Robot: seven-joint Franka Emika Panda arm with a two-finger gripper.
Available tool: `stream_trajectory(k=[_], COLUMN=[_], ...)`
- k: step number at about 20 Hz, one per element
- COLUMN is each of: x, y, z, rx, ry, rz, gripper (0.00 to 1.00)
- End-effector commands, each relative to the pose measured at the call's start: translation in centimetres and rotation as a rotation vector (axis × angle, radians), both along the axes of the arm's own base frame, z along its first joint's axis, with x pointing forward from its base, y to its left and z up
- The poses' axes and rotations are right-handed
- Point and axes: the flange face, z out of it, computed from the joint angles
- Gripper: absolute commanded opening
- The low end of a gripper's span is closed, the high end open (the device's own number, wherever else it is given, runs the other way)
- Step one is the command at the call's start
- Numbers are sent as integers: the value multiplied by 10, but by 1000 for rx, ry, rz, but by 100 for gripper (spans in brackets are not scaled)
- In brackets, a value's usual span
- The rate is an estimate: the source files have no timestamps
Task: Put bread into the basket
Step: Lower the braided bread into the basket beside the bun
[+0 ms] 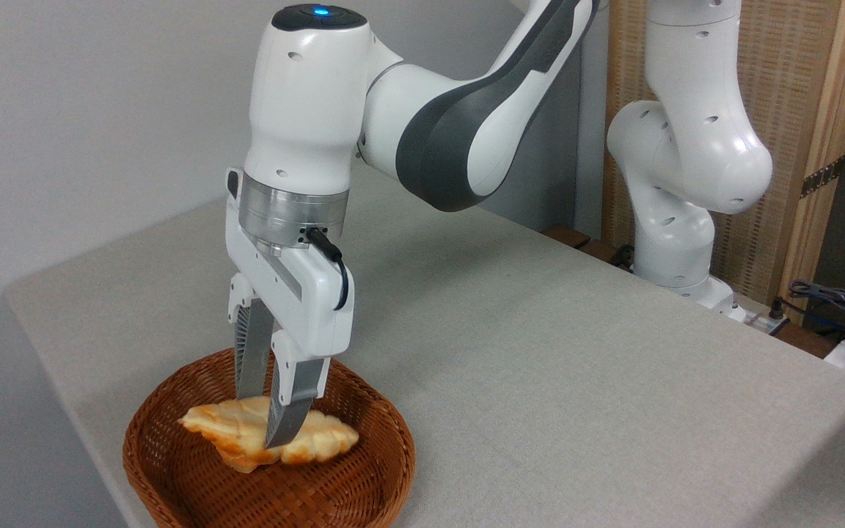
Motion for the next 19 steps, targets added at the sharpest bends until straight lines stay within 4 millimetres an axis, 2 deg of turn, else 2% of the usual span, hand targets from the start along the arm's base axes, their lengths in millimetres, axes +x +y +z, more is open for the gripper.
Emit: stream_trajectory(k=[1,5,6,8,12,15,19], x=[1,-1,-4,-13,-42,-51,-58], y=[2,1,1,-1,-1,-3,-1], z=[6,14,23,36,57,76,74], rx=[-20,-40,-57,-86,-103,-51,-33], ry=[-14,-18,-22,-1,128,220,278], rz=[21,59,94,144,128,173,204], gripper=[100,100,100,100,100,100,100])
